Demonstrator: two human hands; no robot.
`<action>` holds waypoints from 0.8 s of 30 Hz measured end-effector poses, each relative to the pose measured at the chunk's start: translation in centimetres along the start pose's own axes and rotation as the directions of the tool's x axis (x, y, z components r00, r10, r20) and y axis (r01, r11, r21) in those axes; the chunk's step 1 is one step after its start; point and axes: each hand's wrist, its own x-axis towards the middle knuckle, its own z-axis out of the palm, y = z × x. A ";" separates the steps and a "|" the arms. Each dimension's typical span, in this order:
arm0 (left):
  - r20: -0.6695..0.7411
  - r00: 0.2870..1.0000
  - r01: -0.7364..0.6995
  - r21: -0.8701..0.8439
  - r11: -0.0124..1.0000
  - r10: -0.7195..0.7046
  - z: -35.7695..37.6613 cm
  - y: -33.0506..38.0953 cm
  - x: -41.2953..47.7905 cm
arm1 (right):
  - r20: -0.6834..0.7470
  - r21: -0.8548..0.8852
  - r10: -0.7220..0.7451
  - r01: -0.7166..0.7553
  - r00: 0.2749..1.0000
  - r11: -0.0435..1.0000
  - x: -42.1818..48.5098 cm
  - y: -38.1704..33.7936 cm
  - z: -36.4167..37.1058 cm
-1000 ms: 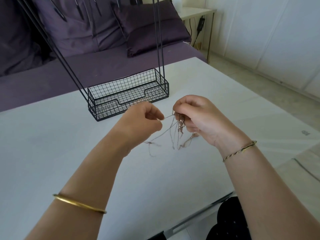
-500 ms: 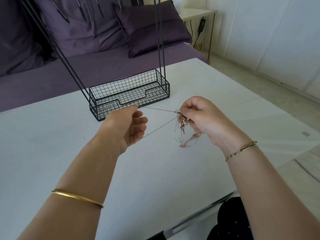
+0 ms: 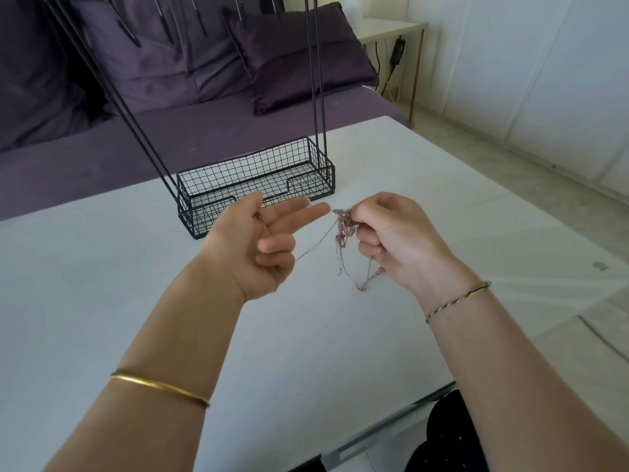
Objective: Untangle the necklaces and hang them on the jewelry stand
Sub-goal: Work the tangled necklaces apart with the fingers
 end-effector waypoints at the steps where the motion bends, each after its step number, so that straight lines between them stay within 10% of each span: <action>1: -0.002 1.000 -0.004 0.016 1.000 0.004 0.0 0.0 0.0 | -0.026 -0.076 -0.042 0.040 0.999 0.996 0.0 0.1 0.0; 12: -0.037 0.998 -0.034 0.182 0.983 0.042 0.0 -0.1 0.0 | 0.048 -0.425 -0.235 0.233 0.971 0.875 -0.2 0.3 -0.2; 24: -0.070 0.998 0.005 0.188 0.982 0.008 -0.5 0.0 0.2 | -0.033 -0.451 -0.029 0.012 0.999 0.893 -0.1 -1.0 -0.4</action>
